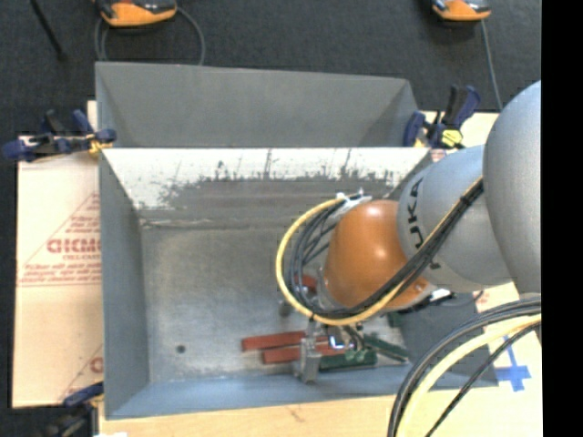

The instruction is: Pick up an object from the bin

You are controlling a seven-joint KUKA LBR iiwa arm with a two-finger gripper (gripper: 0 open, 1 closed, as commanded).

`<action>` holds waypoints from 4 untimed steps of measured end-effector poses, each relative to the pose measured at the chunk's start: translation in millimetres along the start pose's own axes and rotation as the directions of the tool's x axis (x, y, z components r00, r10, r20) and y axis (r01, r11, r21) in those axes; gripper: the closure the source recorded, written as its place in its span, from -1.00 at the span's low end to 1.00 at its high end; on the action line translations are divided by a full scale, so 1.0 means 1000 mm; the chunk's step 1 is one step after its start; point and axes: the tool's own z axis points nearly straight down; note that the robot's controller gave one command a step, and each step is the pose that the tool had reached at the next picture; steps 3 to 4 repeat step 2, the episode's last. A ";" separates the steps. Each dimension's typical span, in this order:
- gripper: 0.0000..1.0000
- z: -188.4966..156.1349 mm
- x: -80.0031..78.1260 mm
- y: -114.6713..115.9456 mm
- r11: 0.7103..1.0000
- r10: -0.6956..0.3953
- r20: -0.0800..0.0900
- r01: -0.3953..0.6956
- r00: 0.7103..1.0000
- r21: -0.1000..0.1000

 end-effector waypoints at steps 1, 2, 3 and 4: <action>1.00 0.001 0.002 0.000 1.000 0.001 -0.008 -0.001 1.000 0.000; 1.00 -0.138 -0.031 -0.002 1.000 -0.021 0.000 0.021 1.000 0.002; 1.00 -0.138 -0.031 -0.002 1.000 -0.021 0.000 0.021 1.000 0.002; 1.00 -0.138 -0.031 -0.002 1.000 -0.021 0.000 0.021 1.000 0.002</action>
Offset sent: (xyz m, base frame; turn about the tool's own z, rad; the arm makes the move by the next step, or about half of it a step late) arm 0.0000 0.0000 0.0000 0.0000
